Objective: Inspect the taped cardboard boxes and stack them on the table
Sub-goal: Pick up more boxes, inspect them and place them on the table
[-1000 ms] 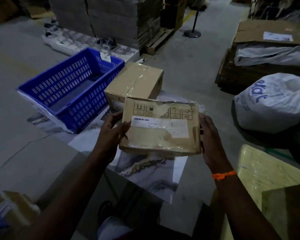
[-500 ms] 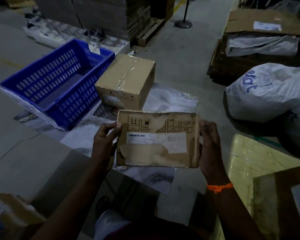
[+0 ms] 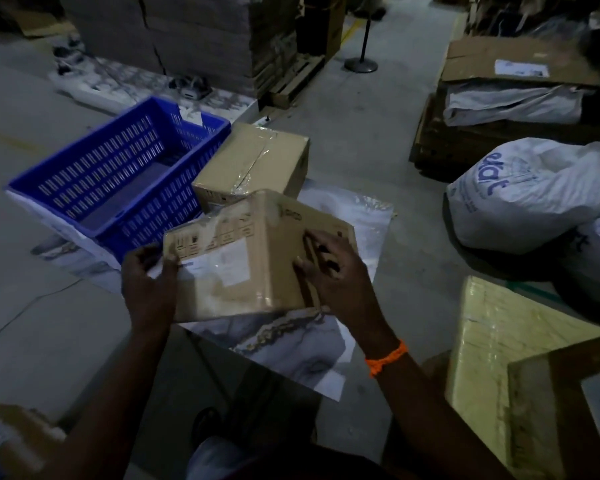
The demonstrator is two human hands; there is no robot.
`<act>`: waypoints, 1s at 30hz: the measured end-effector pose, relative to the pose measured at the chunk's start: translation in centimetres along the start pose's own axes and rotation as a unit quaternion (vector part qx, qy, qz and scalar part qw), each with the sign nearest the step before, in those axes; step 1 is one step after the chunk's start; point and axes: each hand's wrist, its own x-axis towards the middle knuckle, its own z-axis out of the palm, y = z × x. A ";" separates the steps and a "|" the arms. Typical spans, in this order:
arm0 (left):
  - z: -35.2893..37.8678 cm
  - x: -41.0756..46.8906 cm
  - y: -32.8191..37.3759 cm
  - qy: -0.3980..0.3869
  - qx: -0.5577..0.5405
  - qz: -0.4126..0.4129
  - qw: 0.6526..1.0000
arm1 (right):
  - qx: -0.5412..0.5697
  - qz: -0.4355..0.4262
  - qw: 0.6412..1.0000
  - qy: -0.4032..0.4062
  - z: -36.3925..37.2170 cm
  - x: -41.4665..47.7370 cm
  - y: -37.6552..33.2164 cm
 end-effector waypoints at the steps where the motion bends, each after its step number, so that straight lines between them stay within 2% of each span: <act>1: -0.2 0.1 0.1 0.004 0.018 0.050 0.999 | -0.028 0.025 0.999 -0.001 0.8 0.0 0.6; 2: -0.4 0.0 0.6 -0.011 0.015 0.080 0.997 | -0.058 0.044 0.997 -0.004 1.5 0.1 1.4; 4: -0.7 -0.4 1.5 -0.063 -0.010 0.090 0.994 | -0.091 0.066 0.994 -0.009 2.2 0.0 3.0; 9: -2.6 0.4 3.0 -0.130 -0.052 0.017 0.990 | -0.107 0.051 0.992 0.044 2.4 1.6 5.4; 11: -2.8 0.7 3.6 -0.138 -0.034 -0.010 0.990 | -0.099 0.080 0.990 0.067 1.8 2.5 5.8; 15: -3.0 0.5 3.9 -0.134 -0.051 -0.061 0.988 | 0.083 0.191 0.976 0.061 1.3 3.5 6.7; 17: -3.4 0.5 3.6 -0.137 -0.078 -0.078 0.984 | 0.122 0.222 0.966 0.043 1.1 3.3 6.7; 20: -3.9 -0.1 2.8 -0.144 -0.109 -0.087 0.980 | 0.135 0.202 0.969 0.031 0.8 2.2 6.9; 23: -3.4 -1.6 1.7 -0.163 -0.132 -0.111 0.972 | 0.175 0.192 0.963 0.078 -0.5 0.5 8.0; 26: -1.8 -3.5 0.5 -0.196 -0.144 -0.147 0.959 | 0.146 0.172 0.967 0.117 -2.7 -0.8 9.3; 30: 0.1 -6.2 -0.8 -0.234 -0.137 -0.160 0.949 | 0.124 0.159 0.971 0.129 -4.7 -1.8 9.7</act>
